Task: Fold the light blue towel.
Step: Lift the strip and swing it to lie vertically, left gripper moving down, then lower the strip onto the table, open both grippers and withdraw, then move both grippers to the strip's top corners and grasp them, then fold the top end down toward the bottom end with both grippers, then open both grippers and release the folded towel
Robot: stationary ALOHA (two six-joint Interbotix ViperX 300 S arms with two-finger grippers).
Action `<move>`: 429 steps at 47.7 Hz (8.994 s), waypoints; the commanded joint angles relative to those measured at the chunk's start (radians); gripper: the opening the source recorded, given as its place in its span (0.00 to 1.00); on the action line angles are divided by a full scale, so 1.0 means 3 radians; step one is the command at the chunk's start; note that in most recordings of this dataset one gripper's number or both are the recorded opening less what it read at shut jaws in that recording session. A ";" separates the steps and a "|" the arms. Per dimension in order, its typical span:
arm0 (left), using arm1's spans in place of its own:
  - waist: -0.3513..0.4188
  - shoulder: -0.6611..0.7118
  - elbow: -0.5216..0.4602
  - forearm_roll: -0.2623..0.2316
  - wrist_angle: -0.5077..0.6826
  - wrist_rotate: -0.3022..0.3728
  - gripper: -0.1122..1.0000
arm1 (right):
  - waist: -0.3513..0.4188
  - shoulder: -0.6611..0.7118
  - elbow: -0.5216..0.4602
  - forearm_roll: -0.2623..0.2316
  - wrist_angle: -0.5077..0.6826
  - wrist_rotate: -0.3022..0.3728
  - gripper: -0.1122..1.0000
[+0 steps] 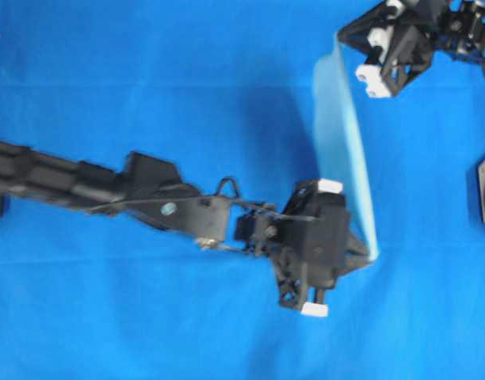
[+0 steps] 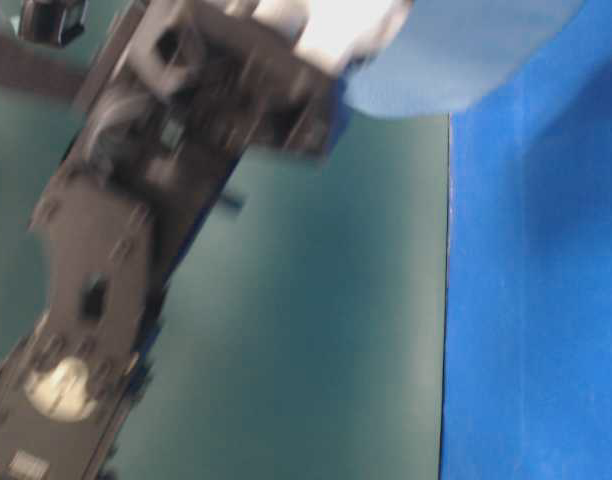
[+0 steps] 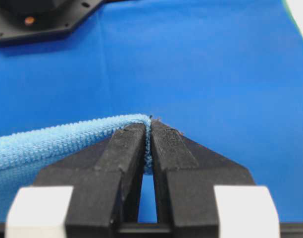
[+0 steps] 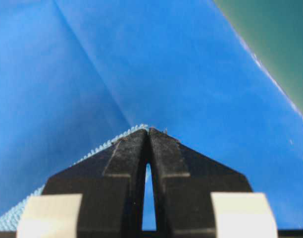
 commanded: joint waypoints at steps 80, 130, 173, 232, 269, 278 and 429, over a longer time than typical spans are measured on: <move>-0.0205 -0.0654 0.1969 -0.0041 -0.0987 -0.0465 0.45 | 0.0256 0.1575 -0.0818 -0.0189 -0.0486 -0.0041 0.44; -0.0077 -0.2552 0.2858 -0.0026 0.0031 -0.0522 0.95 | 0.0690 -0.0010 0.0404 0.0000 -0.0721 0.0041 0.66; 0.0568 -0.3288 0.3794 -0.0020 -0.1202 -0.0476 0.95 | 0.0695 -0.0649 0.1115 0.0205 -0.1595 0.0041 0.65; 0.1902 -0.0532 0.2291 -0.0020 -0.1411 -0.0056 0.94 | -0.0020 0.1662 0.0097 -0.0138 -0.1508 -0.0041 0.65; 0.1779 -0.0307 0.2270 0.0005 -0.1421 0.0102 0.22 | 0.0036 0.1938 0.0138 -0.0087 -0.1529 -0.0010 0.13; 0.1790 -0.0348 0.2270 0.0005 -0.1406 0.0118 0.22 | 0.0036 0.1907 0.0138 -0.0072 -0.1524 0.0005 0.13; 0.0051 -0.1007 0.2378 -0.0020 -0.0460 0.0010 0.97 | 0.2030 0.1243 0.0169 -0.0031 -0.0358 0.1186 0.67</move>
